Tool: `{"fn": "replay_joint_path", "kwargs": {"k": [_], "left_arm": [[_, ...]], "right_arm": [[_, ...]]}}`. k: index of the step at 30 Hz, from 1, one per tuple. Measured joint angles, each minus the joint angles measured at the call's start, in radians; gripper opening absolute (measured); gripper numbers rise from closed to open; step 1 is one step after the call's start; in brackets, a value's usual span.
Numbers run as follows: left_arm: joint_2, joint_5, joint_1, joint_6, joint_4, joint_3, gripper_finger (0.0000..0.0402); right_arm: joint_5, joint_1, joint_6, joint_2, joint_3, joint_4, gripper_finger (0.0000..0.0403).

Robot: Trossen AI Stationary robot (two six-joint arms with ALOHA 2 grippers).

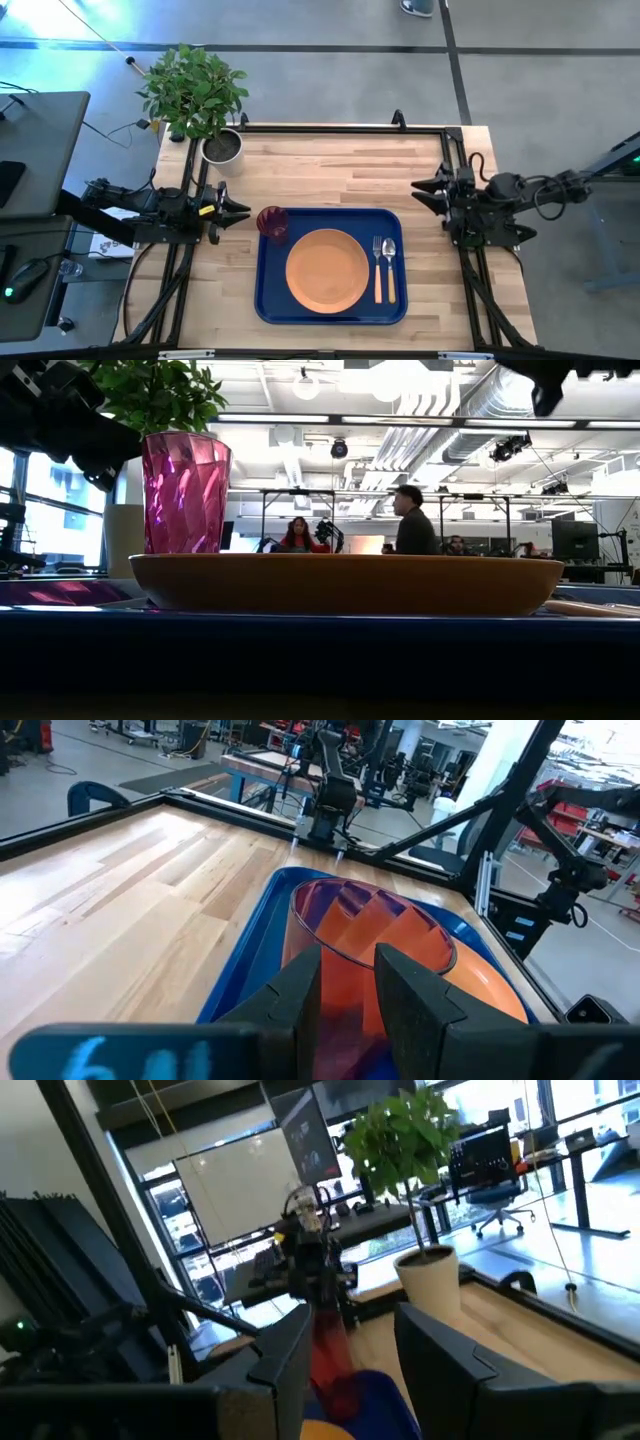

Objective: Pick and place plate/cup/fork/spoon on tray
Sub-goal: Return to Home Position

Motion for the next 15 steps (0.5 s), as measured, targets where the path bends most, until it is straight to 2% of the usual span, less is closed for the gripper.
{"fn": "replay_joint_path", "kwargs": {"k": [8, 15], "left_arm": [[0.000, 0.000, 0.000, 0.000, 0.000, 0.000, 0.0087], [0.000, 0.000, 0.000, 0.000, 0.000, 0.000, 0.0087]], "right_arm": [[0.003, 0.000, 0.021, -0.117, -0.162, 0.002, 0.0137], [0.072, 0.000, 0.021, -0.168, -0.242, 0.003, 0.0137]]}}
